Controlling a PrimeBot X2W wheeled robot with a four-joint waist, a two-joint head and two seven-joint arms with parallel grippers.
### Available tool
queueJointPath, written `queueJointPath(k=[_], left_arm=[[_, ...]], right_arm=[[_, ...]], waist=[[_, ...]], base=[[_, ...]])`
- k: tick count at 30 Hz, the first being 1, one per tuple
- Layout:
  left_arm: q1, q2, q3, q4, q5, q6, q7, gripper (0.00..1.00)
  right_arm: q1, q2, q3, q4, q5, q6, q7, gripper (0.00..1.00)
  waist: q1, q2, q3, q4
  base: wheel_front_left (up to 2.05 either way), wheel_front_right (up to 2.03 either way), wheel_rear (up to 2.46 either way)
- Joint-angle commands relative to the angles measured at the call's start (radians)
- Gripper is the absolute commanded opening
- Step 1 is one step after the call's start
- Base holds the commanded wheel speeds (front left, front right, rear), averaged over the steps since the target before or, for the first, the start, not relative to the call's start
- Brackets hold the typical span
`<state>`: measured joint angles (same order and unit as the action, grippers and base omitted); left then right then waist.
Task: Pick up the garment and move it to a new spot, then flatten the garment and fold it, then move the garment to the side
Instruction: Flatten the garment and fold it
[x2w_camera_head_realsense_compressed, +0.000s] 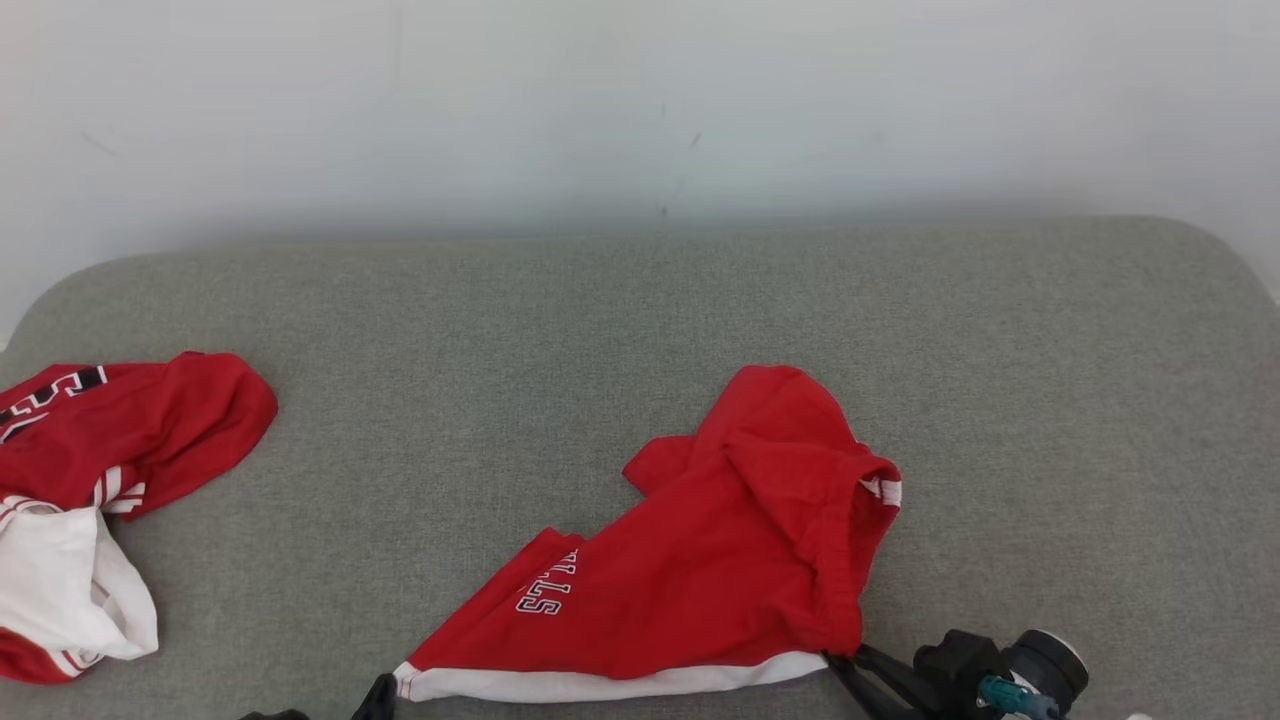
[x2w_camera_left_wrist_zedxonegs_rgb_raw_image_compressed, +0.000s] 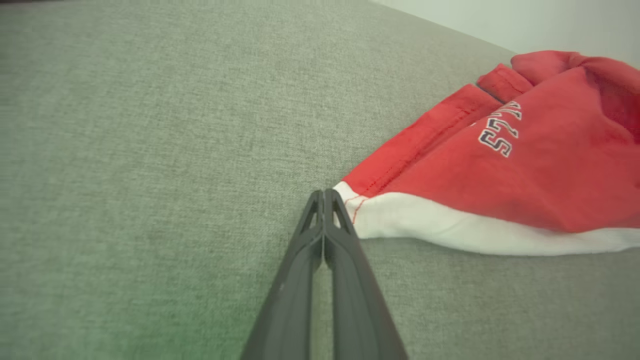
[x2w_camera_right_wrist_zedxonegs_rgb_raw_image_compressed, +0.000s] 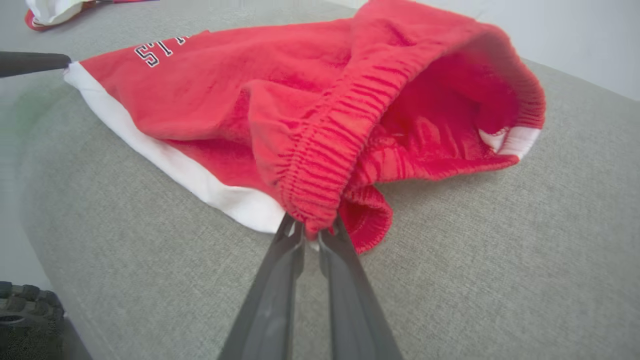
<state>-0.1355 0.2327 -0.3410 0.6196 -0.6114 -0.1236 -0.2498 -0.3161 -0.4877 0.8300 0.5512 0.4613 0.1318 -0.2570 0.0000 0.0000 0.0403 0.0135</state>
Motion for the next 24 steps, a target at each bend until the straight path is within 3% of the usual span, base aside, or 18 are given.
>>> queueJointPath(k=[1,7,15,24], left_arm=[[0.027,0.0,0.017,-0.02,-0.001,-0.003,-0.012,0.0],[0.027,0.027,0.081,-0.133,0.035,0.016,-0.015,0.0],[-0.137,0.097,0.108,-0.253,0.052,0.016,0.041,0.0],[-0.572,0.171,0.103,-0.289,0.044,0.004,0.244,0.0]], right_arm=[[0.025,-0.009,-0.001,-0.041,0.017,-0.002,-0.007,0.0],[0.044,-0.023,-0.023,-0.179,0.083,-0.002,0.004,0.0],[-0.054,-0.034,-0.074,-0.315,0.167,-0.002,0.074,0.0],[-0.371,0.001,-0.164,-0.36,0.352,-0.002,0.194,0.0]], waist=[[0.0,0.0,-0.014,-0.008],[0.0,0.0,-0.032,-0.019],[0.0,0.0,-0.012,-0.033],[0.0,0.0,0.148,-0.061]], base=[[0.0,0.0,0.0],[0.0,0.0,0.0],[0.0,0.0,0.0],[0.0,0.0,0.0]])
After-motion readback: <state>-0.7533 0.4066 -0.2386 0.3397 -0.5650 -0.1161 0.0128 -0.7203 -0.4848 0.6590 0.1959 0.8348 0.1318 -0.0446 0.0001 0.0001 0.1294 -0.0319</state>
